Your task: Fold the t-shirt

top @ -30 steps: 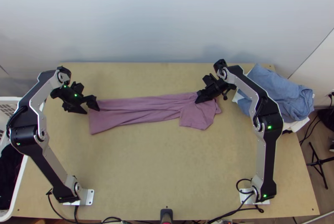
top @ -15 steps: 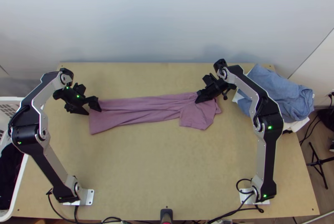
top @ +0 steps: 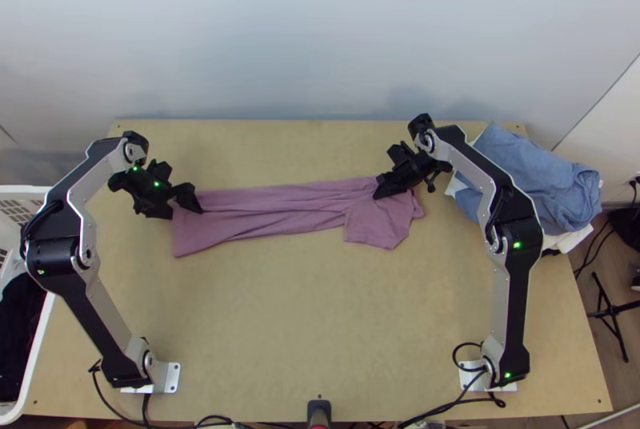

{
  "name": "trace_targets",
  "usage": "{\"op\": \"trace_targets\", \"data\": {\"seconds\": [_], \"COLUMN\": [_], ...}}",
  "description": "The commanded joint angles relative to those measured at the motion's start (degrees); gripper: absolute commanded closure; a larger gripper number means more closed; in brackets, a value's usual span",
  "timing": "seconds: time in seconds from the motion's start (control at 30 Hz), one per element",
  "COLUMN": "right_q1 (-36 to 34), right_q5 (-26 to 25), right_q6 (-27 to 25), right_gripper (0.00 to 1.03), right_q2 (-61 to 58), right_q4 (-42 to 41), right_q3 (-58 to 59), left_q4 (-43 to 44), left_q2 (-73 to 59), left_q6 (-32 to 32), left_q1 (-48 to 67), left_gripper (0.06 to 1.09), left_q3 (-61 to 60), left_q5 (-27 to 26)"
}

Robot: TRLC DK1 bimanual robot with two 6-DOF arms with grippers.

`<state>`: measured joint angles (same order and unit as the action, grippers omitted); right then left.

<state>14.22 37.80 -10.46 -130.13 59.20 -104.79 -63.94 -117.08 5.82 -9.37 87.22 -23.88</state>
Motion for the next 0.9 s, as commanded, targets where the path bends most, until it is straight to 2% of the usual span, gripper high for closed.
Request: {"op": "trace_targets", "data": {"seconds": [0.0, 0.07, 0.4, 0.47, 0.6, 0.87], "right_q1": [0.4, 0.5, 0.7, 0.8, 1.5, 2.0], "right_q5": [-0.1, -0.1, -0.2, -0.1, 0.1, 1.0], "right_q6": [0.4, 0.4, 0.4, 0.8, 1.0, 1.4], "right_gripper": [1.00, 1.00, 1.00, 1.00, 1.00, 1.00], "right_q2": [0.1, 0.1, 0.4, 1.0, 3.2, 8.8], "right_q4": [0.0, 0.0, 0.1, 0.1, 1.2, 4.1], "right_q3": [0.1, 0.1, 0.4, 0.4, 0.2, 1.3], "left_q4": [0.5, 0.9, 4.4, 4.8, 5.1, 0.6], "left_q2": [-0.4, -0.5, -0.4, -0.3, 1.1, 4.6], "left_q6": [-1.6, -1.7, -3.4, -3.4, -2.9, 1.6], "left_q1": [0.7, 0.8, -0.1, -0.5, -1.1, -4.3], "left_gripper": [0.34, 0.38, 0.96, 1.04, 1.04, 1.04], "left_q3": [-0.4, -0.9, -1.2, -1.2, -1.7, -3.9], "left_q5": [-2.3, -2.2, -5.2, -5.7, -7.8, -7.7]}}
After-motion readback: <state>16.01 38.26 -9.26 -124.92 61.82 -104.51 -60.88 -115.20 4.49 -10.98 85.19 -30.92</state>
